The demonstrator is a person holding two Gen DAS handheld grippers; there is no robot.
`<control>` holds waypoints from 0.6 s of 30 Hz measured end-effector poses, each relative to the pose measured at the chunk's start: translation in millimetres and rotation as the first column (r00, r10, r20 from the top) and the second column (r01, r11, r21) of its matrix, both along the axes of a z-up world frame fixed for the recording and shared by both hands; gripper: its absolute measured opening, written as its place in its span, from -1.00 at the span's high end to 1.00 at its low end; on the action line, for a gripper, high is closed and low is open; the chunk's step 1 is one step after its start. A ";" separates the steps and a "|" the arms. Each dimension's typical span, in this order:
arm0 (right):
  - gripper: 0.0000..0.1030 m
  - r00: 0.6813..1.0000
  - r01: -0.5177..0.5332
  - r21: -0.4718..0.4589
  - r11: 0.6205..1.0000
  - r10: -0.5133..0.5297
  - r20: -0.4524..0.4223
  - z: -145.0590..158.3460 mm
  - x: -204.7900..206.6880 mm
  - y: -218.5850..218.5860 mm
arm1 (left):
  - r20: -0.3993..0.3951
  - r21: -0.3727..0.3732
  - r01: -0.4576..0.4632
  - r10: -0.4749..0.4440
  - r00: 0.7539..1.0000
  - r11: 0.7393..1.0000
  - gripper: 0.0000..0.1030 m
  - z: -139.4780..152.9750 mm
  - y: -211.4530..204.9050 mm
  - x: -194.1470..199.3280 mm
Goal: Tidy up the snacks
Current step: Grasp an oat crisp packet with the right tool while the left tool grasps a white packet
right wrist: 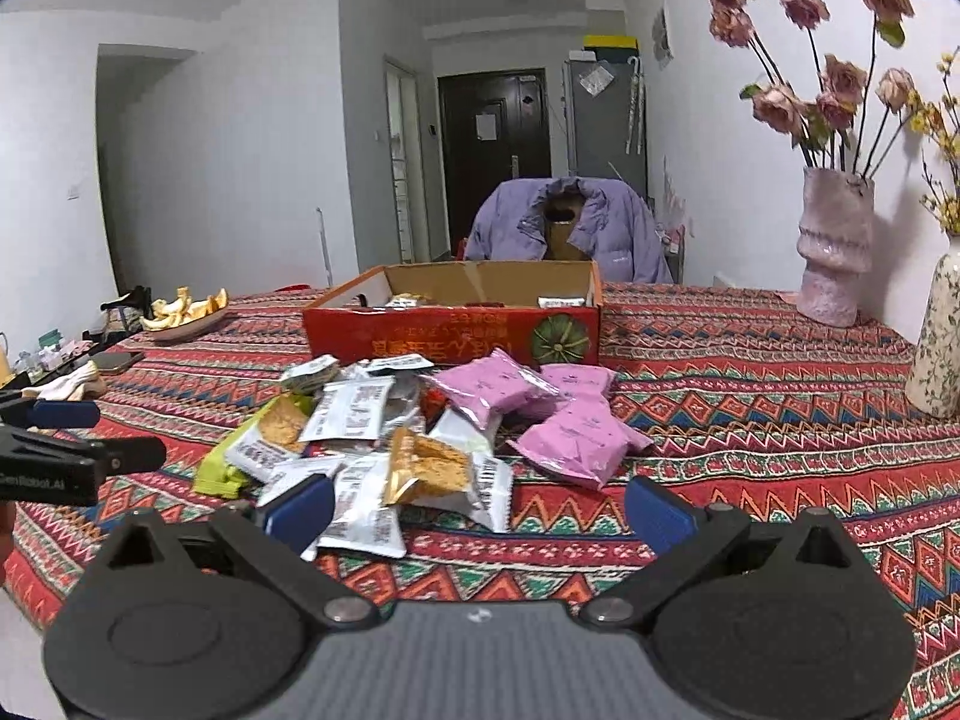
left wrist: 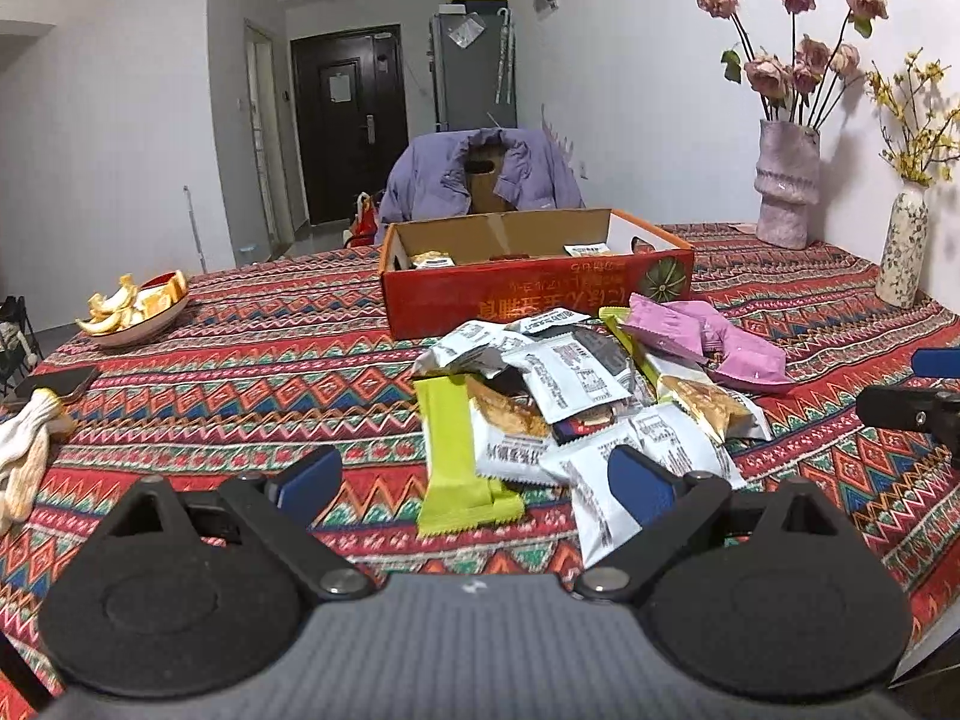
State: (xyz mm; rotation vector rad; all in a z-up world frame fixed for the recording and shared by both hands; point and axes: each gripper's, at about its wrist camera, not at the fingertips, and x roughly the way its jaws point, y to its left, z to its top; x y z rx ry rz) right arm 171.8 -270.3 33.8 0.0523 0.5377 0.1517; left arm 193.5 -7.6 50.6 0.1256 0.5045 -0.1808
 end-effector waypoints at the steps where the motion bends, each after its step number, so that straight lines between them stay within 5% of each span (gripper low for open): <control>1: -1.00 1.000 0.008 0.004 1.000 -0.008 -0.006 -1.0 5.7 -2.7 | -0.005 -0.003 0.006 -0.006 1.000 1.000 -0.89 -0.8 -1.4 4.9; 9: -0.96 0.997 -0.017 0.121 0.992 0.026 -0.076 -17.7 51.0 -7.7 | -0.068 -0.002 0.027 -0.027 0.997 1.000 -0.89 -11.6 -10.9 44.8; 18: -0.55 0.985 -0.058 0.156 0.986 0.083 -0.154 -53.1 109.5 19.5 | -0.102 -0.099 0.056 -0.066 0.993 0.993 -0.68 -14.6 -30.1 104.3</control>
